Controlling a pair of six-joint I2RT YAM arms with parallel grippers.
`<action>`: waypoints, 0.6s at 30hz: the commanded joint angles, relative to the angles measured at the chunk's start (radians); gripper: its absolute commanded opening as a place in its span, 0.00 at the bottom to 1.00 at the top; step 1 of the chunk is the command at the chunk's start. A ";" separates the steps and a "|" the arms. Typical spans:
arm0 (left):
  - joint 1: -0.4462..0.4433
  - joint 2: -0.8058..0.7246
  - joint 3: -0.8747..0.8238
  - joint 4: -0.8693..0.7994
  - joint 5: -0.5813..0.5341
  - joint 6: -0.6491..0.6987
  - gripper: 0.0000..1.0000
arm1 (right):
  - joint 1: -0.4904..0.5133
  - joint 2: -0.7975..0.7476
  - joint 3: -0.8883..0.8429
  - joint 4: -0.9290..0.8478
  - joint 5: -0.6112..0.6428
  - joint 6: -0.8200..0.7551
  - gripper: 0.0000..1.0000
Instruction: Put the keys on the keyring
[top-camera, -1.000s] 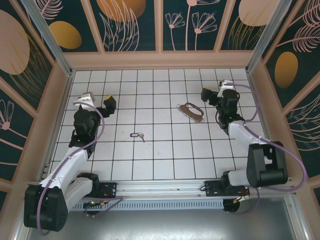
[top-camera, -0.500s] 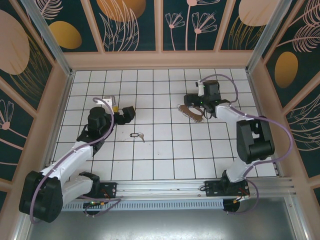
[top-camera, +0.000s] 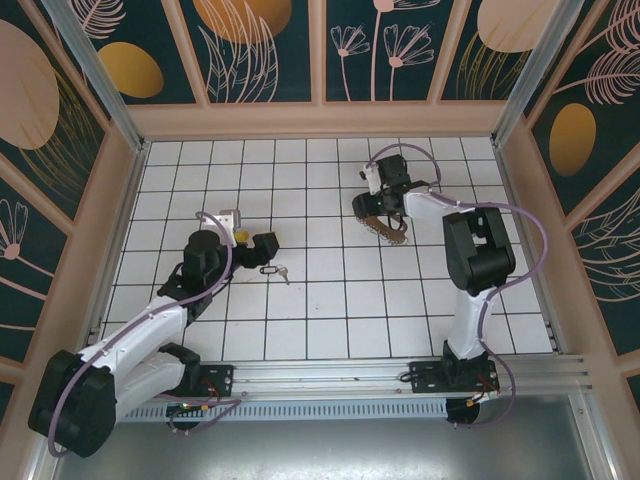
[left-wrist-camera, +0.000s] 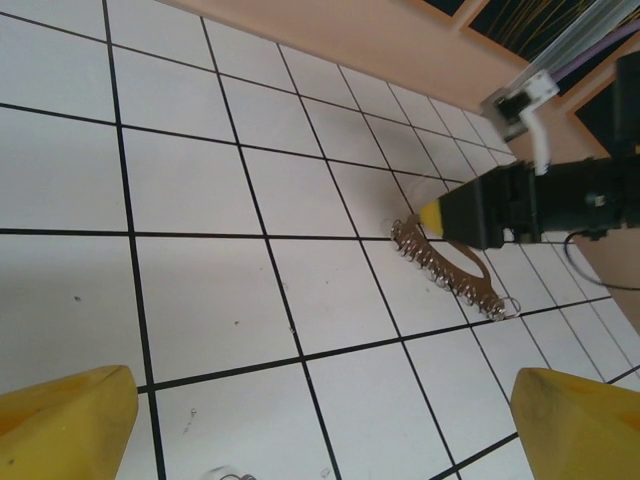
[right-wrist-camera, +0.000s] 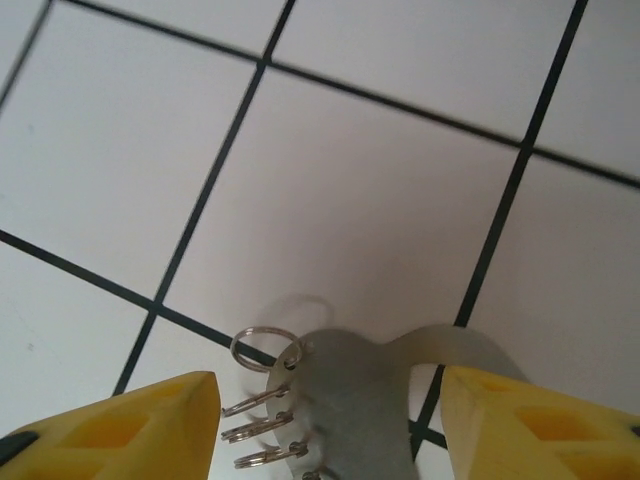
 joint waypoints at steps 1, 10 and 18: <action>-0.007 -0.023 -0.020 0.024 0.004 -0.028 0.95 | 0.034 0.030 0.037 -0.052 0.034 -0.011 0.59; -0.009 0.015 0.012 0.029 0.013 -0.028 0.93 | 0.054 0.037 -0.020 -0.016 0.050 0.024 0.52; -0.012 0.038 0.008 0.076 0.024 -0.048 0.91 | 0.062 0.003 -0.088 0.014 0.024 0.044 0.48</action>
